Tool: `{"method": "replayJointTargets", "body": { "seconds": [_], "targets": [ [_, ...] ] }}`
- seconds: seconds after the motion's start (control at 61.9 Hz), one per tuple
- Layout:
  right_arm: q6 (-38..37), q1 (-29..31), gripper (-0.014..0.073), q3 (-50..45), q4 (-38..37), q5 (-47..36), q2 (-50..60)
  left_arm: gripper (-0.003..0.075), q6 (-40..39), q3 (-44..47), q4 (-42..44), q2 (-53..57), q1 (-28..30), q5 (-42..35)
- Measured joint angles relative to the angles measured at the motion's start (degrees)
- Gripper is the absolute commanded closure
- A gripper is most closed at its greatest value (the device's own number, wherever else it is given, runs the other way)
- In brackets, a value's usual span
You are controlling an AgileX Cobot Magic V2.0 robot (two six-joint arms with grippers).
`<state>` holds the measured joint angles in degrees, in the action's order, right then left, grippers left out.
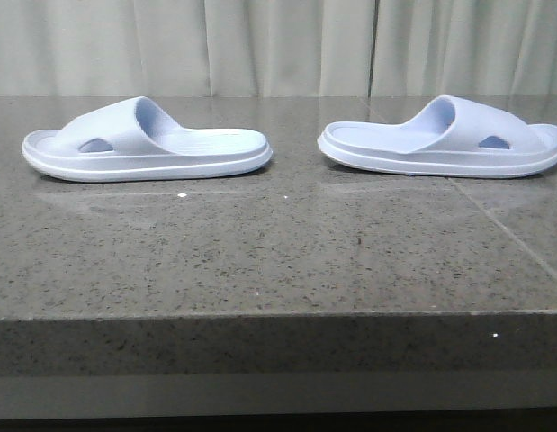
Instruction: Insert blue slippers together front up
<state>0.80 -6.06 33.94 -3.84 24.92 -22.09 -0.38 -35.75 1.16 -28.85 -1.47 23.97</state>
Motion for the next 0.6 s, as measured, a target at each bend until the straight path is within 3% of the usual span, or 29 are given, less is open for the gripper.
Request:
{"method": "replayJointTargets", "body": {
  "seconds": [0.226,0.485,0.598],
  "targets": [
    [0.0,0.0,-0.003,0.0,0.0,1.3,0.0,0.0102,0.0,-1.5,-1.5,-5.6,0.0,-0.8],
    [0.0,0.0,-0.003,0.0,0.2,5.6,0.0,0.0102,0.0,-13.6,-3.2,-28.5,0.0,-0.4],
    [0.0,0.0,-0.003,0.0,0.2,5.8,0.0,0.0103,0.4,-20.0,-4.1,-37.6,0.0,3.7]
  ]
}}
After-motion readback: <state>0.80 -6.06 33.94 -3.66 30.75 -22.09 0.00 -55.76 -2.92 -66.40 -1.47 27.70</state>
